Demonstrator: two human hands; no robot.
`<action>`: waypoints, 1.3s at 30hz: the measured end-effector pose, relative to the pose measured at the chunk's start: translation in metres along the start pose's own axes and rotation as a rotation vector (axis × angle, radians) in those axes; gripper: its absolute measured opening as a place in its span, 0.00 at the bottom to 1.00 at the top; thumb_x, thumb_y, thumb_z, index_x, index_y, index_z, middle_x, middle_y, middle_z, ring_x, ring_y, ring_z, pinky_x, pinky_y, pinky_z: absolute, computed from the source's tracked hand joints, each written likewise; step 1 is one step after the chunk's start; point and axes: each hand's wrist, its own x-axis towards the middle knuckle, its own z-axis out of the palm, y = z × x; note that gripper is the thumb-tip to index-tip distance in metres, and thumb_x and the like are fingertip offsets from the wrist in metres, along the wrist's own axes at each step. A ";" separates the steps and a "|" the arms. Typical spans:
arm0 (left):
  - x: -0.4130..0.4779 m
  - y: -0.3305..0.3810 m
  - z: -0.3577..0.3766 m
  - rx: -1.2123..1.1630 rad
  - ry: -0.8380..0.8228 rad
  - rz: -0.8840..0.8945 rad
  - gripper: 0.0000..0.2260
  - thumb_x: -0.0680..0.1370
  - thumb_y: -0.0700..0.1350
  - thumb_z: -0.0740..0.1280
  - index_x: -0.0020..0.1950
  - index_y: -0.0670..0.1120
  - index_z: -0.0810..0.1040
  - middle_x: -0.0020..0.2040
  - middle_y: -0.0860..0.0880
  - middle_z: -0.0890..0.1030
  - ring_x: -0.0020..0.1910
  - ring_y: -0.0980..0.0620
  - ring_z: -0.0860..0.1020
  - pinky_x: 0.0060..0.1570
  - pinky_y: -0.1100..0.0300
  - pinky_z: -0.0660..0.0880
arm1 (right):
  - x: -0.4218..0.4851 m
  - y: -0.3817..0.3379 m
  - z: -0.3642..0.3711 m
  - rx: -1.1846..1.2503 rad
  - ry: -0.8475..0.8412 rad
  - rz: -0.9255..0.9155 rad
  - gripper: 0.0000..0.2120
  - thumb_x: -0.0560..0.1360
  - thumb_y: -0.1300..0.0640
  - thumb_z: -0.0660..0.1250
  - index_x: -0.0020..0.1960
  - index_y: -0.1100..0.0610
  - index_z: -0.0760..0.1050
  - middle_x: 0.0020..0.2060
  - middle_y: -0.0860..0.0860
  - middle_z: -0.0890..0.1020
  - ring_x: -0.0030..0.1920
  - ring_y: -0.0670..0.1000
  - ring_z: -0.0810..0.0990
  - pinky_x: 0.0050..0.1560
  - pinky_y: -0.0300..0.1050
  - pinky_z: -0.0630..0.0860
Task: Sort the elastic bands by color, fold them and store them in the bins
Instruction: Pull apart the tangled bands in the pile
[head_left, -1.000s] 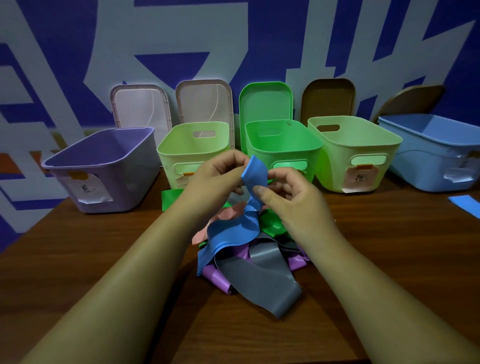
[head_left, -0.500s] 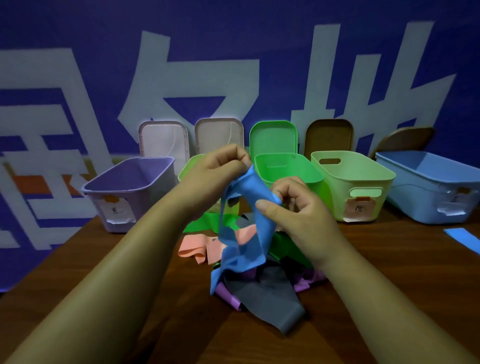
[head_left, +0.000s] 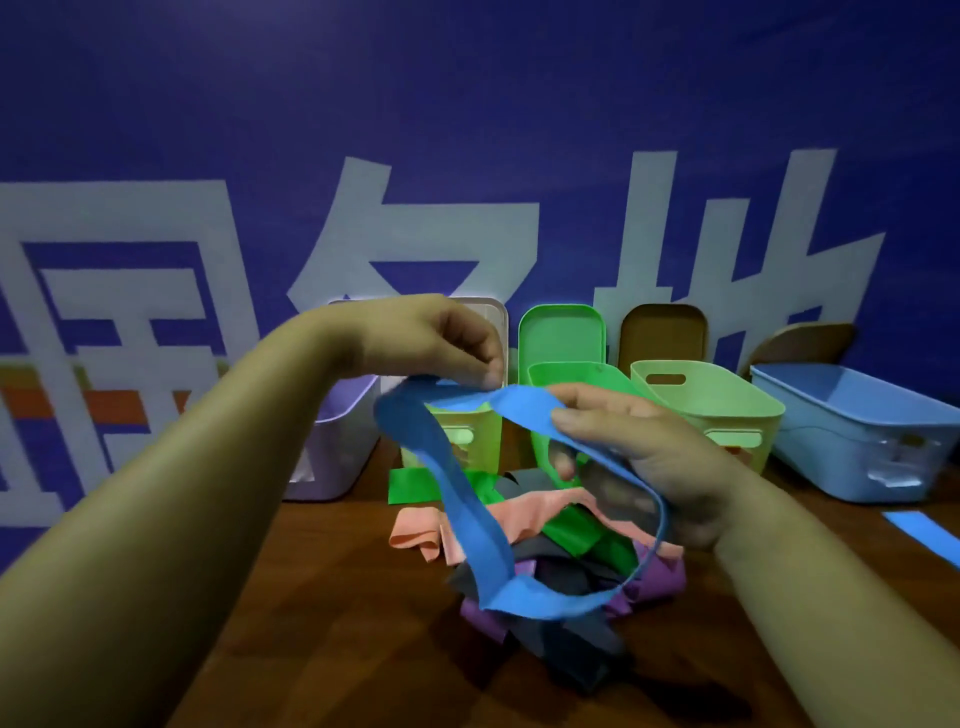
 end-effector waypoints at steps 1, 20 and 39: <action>0.001 0.003 0.002 -0.034 0.031 0.009 0.03 0.82 0.42 0.72 0.53 0.45 0.85 0.45 0.50 0.84 0.44 0.54 0.79 0.48 0.57 0.76 | -0.002 -0.004 0.002 0.000 0.021 -0.015 0.17 0.83 0.60 0.65 0.70 0.62 0.77 0.37 0.59 0.79 0.19 0.44 0.73 0.18 0.34 0.67; 0.059 0.097 0.047 0.201 0.285 0.186 0.08 0.82 0.51 0.71 0.50 0.48 0.87 0.39 0.51 0.87 0.37 0.57 0.85 0.41 0.60 0.83 | -0.054 0.017 -0.051 -0.251 0.528 -0.170 0.15 0.81 0.54 0.72 0.64 0.59 0.75 0.47 0.52 0.89 0.41 0.48 0.85 0.38 0.44 0.78; 0.132 0.172 0.043 0.491 0.392 0.407 0.07 0.85 0.48 0.68 0.53 0.47 0.83 0.38 0.55 0.81 0.32 0.62 0.81 0.33 0.72 0.73 | -0.065 0.074 -0.119 -0.326 0.603 0.017 0.08 0.78 0.57 0.77 0.57 0.50 0.87 0.51 0.50 0.90 0.51 0.47 0.88 0.56 0.43 0.82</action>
